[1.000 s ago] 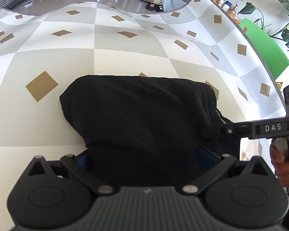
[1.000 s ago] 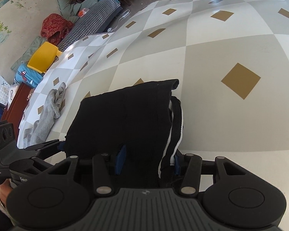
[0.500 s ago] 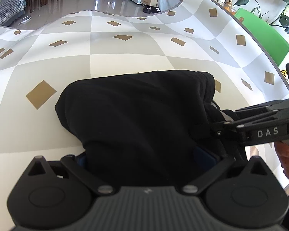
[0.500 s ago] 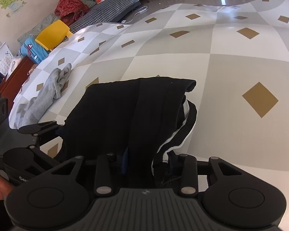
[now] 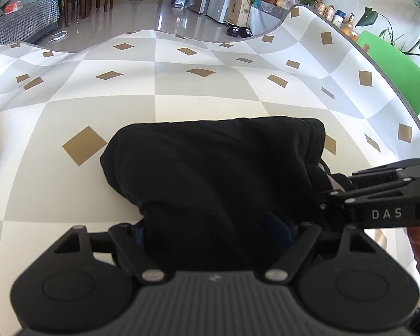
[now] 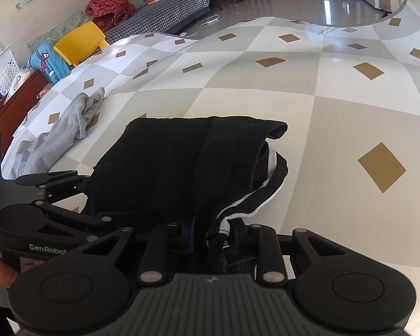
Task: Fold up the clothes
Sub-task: 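Lift the black bundle with both grippers and carry it toward the grey sweatshirt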
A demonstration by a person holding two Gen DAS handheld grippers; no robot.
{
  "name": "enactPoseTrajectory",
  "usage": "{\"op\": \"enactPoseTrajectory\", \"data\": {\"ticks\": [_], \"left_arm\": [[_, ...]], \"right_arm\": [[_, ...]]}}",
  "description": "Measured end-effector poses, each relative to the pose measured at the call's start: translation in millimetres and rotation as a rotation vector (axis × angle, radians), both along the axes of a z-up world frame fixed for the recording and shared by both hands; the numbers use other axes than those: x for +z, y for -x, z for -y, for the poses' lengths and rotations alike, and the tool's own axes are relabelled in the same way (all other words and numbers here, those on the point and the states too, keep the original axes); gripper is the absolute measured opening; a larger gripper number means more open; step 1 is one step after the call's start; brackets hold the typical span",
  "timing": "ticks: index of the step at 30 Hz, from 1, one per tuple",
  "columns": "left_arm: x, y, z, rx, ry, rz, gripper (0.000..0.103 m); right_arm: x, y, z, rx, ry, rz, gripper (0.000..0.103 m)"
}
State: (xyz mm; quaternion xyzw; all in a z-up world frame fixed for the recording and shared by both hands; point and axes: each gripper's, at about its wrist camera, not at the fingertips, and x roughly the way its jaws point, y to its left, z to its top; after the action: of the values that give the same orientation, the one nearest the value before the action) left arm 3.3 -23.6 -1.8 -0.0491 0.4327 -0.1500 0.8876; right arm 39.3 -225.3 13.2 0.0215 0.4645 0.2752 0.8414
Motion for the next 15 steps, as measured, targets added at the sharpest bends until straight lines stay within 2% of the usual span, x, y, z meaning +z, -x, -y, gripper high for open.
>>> {"op": "enactPoseTrajectory", "data": {"ticks": [5,12,15], "left_arm": [[7,7,-10,0.047,-0.026,0.008,0.074],[7,14,-41,0.134,-0.019,-0.019,0.074],[2,15,-51,0.156,-0.024,-0.042,0.074]], "right_arm": [[1,-1,-16,0.039,-0.01,0.003,0.024],[3,-3,-44,0.095,-0.016,0.016,0.024],[-2,-5,-50,0.09,0.009,0.011,0.032]]}}
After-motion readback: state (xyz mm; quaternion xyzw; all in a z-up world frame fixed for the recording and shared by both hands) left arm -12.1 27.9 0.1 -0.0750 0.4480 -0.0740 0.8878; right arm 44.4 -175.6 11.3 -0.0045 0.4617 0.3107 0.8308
